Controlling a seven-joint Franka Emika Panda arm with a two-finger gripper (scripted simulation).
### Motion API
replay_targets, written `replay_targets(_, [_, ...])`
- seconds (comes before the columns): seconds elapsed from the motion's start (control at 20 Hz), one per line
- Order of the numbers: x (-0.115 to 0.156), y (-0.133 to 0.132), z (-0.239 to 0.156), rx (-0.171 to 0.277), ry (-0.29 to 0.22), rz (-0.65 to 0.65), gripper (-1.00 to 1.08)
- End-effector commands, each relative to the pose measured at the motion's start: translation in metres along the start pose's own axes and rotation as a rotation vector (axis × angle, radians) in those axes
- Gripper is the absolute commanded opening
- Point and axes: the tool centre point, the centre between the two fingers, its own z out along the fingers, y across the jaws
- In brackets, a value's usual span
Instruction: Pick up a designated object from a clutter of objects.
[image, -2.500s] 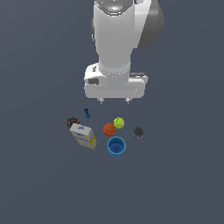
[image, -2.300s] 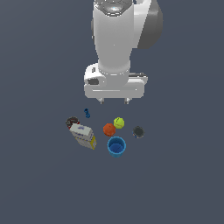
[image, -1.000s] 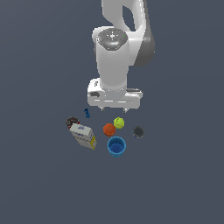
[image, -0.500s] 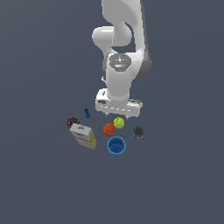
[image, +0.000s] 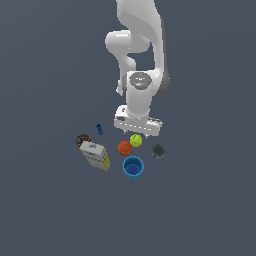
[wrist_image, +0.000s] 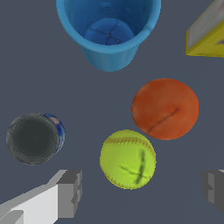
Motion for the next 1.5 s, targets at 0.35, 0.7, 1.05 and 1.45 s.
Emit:
replay_targets(0.35, [-0.010, -0.001, 0.014, 0.002, 0.011, 0.022, 1.00])
replay_targets(0.7, [-0.010, -0.001, 0.023, 0.002, 0.010, 0.021, 1.00])
replay_targets(1.05, [-0.010, -0.001, 0.052, 0.002, 0.011, 0.022, 1.00])
replay_targets(1.45, [-0.010, -0.001, 0.064, 0.002, 0.011, 0.022, -1.00])
